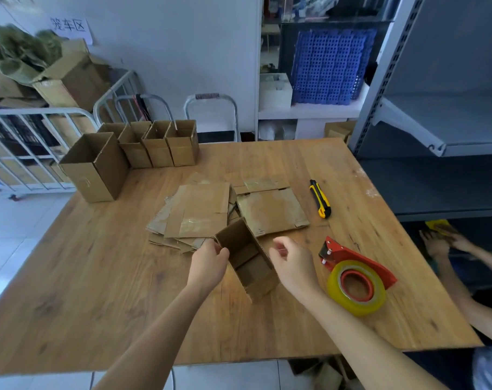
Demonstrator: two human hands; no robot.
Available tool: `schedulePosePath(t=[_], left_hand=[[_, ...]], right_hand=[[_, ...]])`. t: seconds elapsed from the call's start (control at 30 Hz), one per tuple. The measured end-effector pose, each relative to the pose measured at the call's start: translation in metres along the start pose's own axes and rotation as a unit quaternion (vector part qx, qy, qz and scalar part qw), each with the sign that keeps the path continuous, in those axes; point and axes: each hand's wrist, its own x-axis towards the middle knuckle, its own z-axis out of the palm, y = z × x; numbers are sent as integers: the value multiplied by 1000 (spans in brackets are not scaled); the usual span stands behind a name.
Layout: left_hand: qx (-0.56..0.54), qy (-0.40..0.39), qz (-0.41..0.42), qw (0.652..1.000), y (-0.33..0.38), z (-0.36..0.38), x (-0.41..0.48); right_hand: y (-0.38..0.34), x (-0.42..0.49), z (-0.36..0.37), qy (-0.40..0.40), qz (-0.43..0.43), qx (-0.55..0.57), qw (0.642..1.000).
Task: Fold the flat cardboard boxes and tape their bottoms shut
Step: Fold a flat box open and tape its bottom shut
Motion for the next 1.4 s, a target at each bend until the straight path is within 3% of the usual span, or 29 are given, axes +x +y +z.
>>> schedulePosePath(t=[0.2,0.4,0.53,0.63,0.87,1.07,1.2,1.4], left_hand=[[80,-61,15,995,4,13,-10],[104,-24,20,994,8,21,-14],[60,-7,2,998,7,25,-16],[-15,-6,-30,999,6,21,-19],[11,-5,2,1000,12,26,-26],[17,44,34,998,21,16,-30],[76,79,48,993,14,-10,-28],[258,106,78,957,0,-55,-13]], right_hand=[[-2,-1,8,-51,11,-59,997],[4,-1,6,-84,41,-11,996],[10,-1,1,-94,93,88,987],[12,-1,-3,-101,95,104,985],[11,2,-16,-163,57,-25,985],[6,18,-29,-127,11,-64,990],[-6,30,-31,-106,-31,-97,989],[-38,50,-20,-103,-54,-106,988]])
